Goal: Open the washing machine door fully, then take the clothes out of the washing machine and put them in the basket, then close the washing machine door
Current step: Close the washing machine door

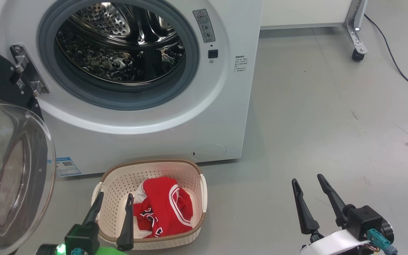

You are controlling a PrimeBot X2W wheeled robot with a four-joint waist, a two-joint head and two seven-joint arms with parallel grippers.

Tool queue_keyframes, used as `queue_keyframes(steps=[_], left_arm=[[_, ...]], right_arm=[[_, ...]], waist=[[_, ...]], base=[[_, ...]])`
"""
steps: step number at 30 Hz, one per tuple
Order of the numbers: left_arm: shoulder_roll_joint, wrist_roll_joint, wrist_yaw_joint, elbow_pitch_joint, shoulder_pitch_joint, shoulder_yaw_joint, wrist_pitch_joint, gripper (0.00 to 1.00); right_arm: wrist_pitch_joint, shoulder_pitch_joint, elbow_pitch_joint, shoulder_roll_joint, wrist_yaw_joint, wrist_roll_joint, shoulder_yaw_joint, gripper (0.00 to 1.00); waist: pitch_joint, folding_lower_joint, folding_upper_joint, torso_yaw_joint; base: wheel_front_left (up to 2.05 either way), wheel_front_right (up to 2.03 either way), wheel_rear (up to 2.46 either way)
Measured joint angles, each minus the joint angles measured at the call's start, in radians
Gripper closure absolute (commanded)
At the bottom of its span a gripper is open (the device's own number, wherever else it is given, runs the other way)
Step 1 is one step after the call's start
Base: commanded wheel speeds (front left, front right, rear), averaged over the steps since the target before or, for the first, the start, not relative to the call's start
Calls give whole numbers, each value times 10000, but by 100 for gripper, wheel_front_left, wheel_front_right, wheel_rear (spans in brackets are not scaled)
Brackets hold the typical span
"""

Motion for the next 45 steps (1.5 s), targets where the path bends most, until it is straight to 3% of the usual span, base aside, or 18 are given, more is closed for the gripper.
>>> queue_keyframes(steps=[26,38,45], left_arm=[[0,98,2,-165,0,-111,90,0],[0,157,2,-167,-1,-224,178,0],[-6,148,2,-217,-5,-238,159,0]], right_arm=[[0,-1,-13,4,-161,0,-148,0],[0,33,-144,4,-161,-17,-238,0],[0,166,-194,10,-153,-25,-251,0]], waist=[[5,0,0,211],[-128,0,0,869],[-170,0,0,1654]], base=[[0,0,0],[0,0,0],[0,0,0]])
